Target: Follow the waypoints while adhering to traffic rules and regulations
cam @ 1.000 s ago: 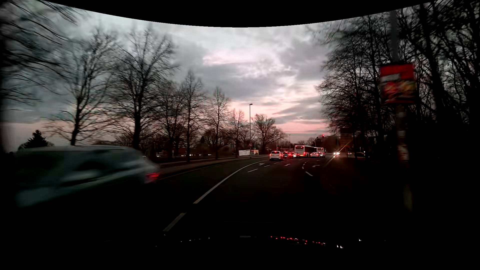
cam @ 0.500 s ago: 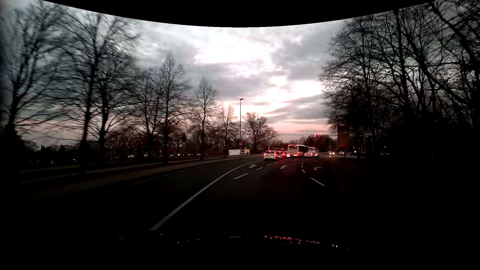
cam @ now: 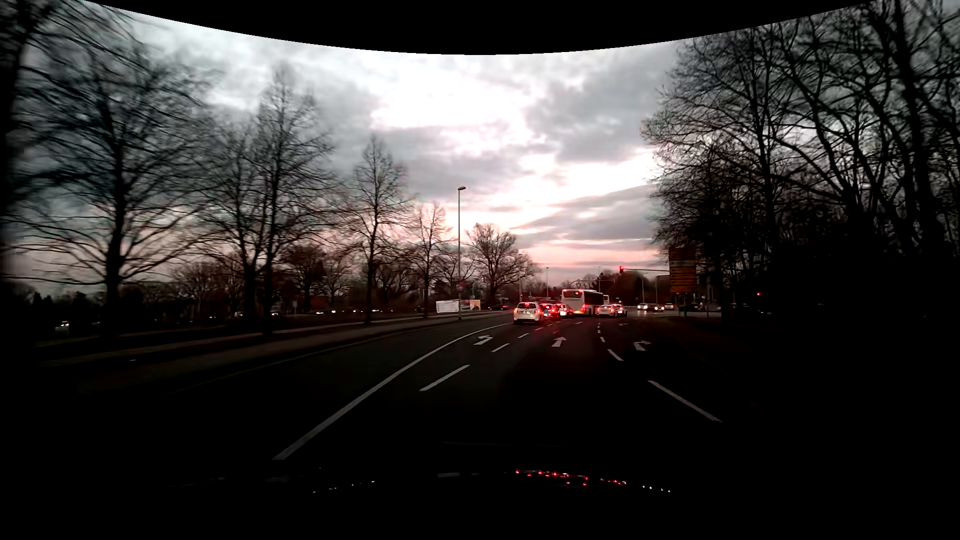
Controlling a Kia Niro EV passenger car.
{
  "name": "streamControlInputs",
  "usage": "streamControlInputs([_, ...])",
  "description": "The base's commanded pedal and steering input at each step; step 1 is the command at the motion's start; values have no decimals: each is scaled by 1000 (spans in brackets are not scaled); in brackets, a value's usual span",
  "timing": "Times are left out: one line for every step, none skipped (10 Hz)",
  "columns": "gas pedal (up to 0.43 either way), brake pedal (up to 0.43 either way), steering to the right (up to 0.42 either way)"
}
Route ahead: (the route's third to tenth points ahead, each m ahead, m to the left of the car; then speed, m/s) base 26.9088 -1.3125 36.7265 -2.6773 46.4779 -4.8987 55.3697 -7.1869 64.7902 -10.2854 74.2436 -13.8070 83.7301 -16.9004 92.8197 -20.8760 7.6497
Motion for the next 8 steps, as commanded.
streamControlInputs([0, 0, 49])
streamControlInputs([0, 0, 48])
streamControlInputs([0, 0, 49])
streamControlInputs([0, 0, 48])
streamControlInputs([0, 0, 46])
streamControlInputs([0, 0, 43])
streamControlInputs([0, 0, 42])
streamControlInputs([0, 0, 41])
